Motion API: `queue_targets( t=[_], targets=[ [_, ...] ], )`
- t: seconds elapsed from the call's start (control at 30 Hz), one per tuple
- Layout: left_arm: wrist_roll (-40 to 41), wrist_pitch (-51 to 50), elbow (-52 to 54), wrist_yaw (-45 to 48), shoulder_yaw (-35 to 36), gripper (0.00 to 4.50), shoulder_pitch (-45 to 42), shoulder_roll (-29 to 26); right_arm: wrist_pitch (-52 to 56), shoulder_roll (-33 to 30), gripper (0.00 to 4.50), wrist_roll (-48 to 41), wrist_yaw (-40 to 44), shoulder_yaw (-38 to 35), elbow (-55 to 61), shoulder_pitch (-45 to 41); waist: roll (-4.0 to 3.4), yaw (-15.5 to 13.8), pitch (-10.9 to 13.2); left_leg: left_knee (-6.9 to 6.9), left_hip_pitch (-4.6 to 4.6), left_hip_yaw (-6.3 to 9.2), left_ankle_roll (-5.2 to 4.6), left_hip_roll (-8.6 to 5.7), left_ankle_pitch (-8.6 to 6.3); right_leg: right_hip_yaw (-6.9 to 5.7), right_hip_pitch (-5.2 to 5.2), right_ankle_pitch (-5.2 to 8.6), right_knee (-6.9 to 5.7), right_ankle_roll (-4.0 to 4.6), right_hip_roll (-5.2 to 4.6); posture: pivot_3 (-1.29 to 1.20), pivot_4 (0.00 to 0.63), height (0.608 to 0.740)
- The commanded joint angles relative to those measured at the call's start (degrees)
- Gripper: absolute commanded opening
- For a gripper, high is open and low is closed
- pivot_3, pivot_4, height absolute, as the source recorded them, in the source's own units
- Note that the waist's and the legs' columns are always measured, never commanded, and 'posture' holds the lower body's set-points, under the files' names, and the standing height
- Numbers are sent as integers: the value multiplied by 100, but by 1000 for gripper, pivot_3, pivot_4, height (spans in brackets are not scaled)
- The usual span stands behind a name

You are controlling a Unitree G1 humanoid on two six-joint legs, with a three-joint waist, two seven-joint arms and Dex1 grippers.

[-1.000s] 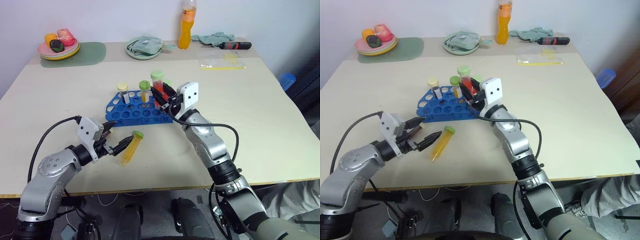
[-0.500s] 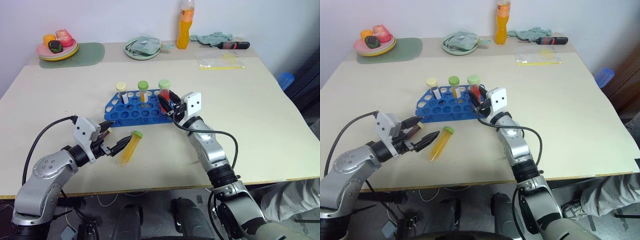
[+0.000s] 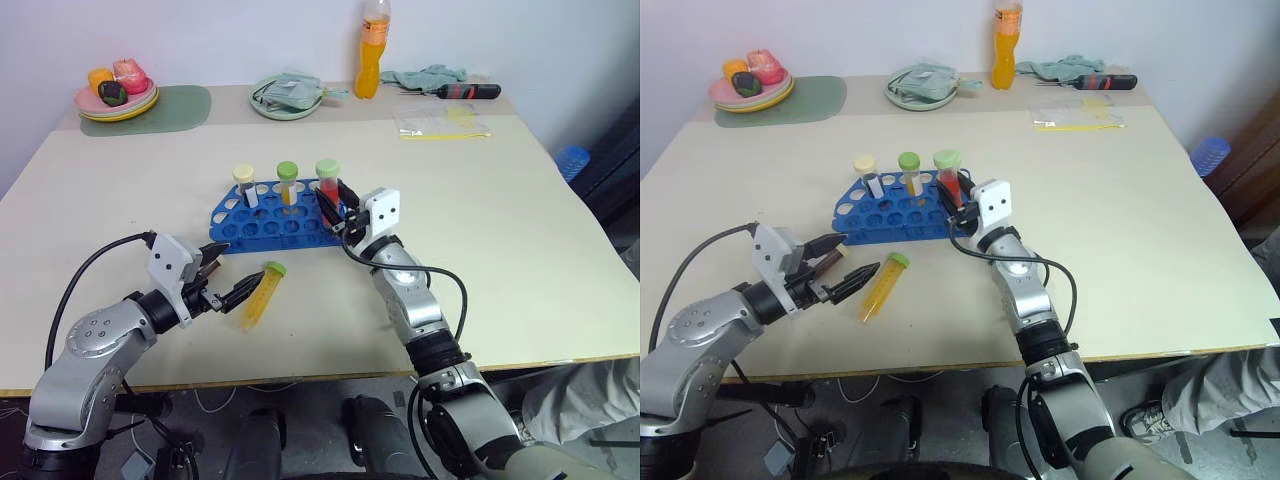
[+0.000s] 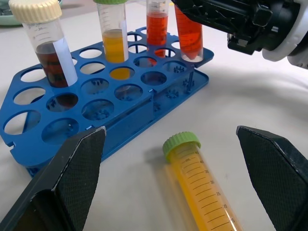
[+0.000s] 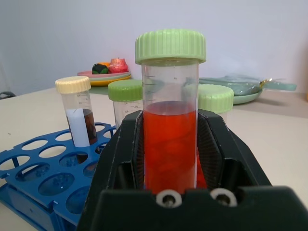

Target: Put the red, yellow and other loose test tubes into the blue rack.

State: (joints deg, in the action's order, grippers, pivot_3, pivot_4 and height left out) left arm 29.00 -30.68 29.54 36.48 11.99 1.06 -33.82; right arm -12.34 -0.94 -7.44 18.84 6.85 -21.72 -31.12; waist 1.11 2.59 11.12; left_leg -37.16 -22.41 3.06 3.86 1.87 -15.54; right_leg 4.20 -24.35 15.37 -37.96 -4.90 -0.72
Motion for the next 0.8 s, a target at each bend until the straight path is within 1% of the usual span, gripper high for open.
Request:
queue_targets(
  t=[0.03, 0.2, 0.27, 0.37, 0.4, 0.5, 0.6, 0.67, 0.73, 0.8],
  targets=[
    [95, 12, 257, 20, 23, 4500, -69, -80, -210, 60, 1666, 54, -31, -60, 99, 155, 0, -1, 0, 0, 0, 0, 0, 0, 0, 0, 0, 0, 0, 0, 0, 0, 150, 740],
    [129, -47, 264, 51, 39, 4500, -121, -140, -436, 135, 1666, 152, -91, -72, -79, 223, -1, 2, 0, 0, 0, 0, 0, 0, 0, 0, 0, 0, -1, 0, 0, 0, 150, 740],
    [167, -125, 276, 53, 52, 4500, -162, -187, -441, 182, 1666, 65, -25, -99, -118, 230, 0, 3, 0, 0, 0, 0, 0, 0, 0, 0, 0, 0, -1, 0, 0, 0, 150, 740],
    [246, -306, 315, 4, 102, 4500, -206, -255, -404, 193, 2449, -17, 109, -124, -41, 230, 0, 4, 0, 0, 0, 1, 0, 0, 0, 0, 0, 0, -1, 0, 0, 0, 150, 740],
    [261, -372, 336, -36, 120, 4500, -218, -281, -422, 169, 2828, 27, 98, -125, 3, 216, 0, 5, 0, 0, 0, 1, 0, 0, 0, 0, 0, 0, -1, 0, 0, 0, 150, 740],
    [348, -683, 522, -166, 167, 4500, -291, -420, -302, -36, 4206, 157, 56, -151, 309, 162, -1, 5, 0, 0, 0, 1, 0, 0, 0, 0, 0, 0, -2, 0, 0, 0, 150, 740],
    [534, -1402, 894, -484, 112, 4500, -424, -604, 57, -441, 4206, 27, 294, -261, 847, 220, -1, -10, 1, -1, -1, 2, 0, -1, 0, 0, 0, 0, -2, 0, -1, 0, 150, 740],
    [669, -2147, 1187, -808, 16, 4500, -598, -780, 349, -826, 4206, -88, 623, -307, 1250, 333, -1, -14, 1, -3, -2, 2, 0, -3, 0, 0, 1, 0, -1, 0, -4, 0, 150, 740],
    [803, -2983, 1465, -1259, -64, 4500, -938, -831, 699, -1272, 4206, -288, 1021, -380, 1632, 446, -1, -18, 1, -4, -3, 4, 0, -4, 0, -1, 2, 0, -1, -1, -5, 0, 150, 740],
    [827, -4131, 1744, -1769, -223, 4500, -1417, -874, 1208, -1821, 4206, -616, 1589, -450, 2069, 563, 0, -8, 1, -4, -1, 6, 0, -4, 0, -2, 5, 0, -2, -1, -3, 0, 150, 740]
  ],
)
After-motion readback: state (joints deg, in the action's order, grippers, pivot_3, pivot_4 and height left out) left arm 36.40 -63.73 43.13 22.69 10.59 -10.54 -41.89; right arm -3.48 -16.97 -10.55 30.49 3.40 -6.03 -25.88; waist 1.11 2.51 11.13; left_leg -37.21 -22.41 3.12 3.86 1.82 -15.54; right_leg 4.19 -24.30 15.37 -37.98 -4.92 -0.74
